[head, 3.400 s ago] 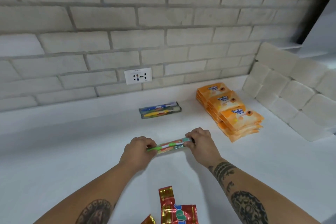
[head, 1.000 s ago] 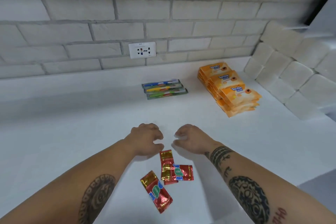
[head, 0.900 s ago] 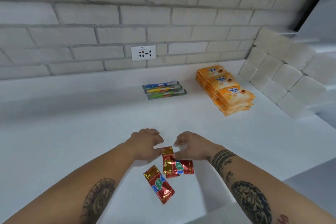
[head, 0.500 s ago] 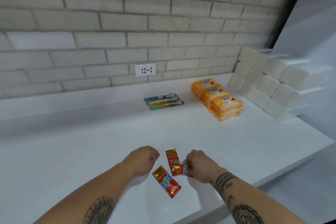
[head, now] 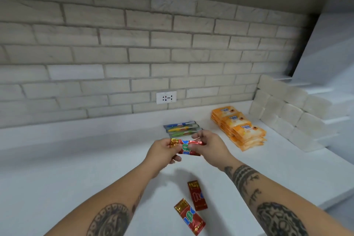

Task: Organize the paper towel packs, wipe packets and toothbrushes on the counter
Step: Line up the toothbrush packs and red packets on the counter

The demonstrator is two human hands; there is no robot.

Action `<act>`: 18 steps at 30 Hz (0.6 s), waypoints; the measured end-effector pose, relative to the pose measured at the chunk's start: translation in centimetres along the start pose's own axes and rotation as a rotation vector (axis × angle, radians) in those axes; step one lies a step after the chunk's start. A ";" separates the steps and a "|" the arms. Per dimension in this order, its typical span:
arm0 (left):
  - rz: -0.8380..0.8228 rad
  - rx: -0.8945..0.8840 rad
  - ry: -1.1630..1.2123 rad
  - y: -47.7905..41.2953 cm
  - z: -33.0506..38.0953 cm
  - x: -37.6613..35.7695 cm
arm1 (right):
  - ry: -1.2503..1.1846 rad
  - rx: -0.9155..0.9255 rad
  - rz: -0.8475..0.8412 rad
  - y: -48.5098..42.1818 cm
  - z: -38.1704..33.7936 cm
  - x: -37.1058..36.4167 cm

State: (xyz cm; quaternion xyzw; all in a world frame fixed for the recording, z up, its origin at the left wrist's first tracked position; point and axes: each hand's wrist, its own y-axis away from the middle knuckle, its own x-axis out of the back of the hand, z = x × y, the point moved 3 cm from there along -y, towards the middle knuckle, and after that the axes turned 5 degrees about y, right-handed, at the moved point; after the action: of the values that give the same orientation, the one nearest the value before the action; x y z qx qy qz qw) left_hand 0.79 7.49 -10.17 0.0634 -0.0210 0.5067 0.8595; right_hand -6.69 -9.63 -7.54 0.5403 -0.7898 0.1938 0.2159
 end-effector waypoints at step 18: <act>0.233 0.055 0.031 -5.5 -0.7 3.1 | -0.221 -0.083 -0.084 -9.1 1.5 -3.4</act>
State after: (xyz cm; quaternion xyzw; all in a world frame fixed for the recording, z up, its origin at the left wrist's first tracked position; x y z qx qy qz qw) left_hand 7.03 7.64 -11.02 0.0759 -0.0010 0.6046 0.7929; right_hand 2.71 -10.95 -10.01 0.5818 -0.7927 0.0911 0.1578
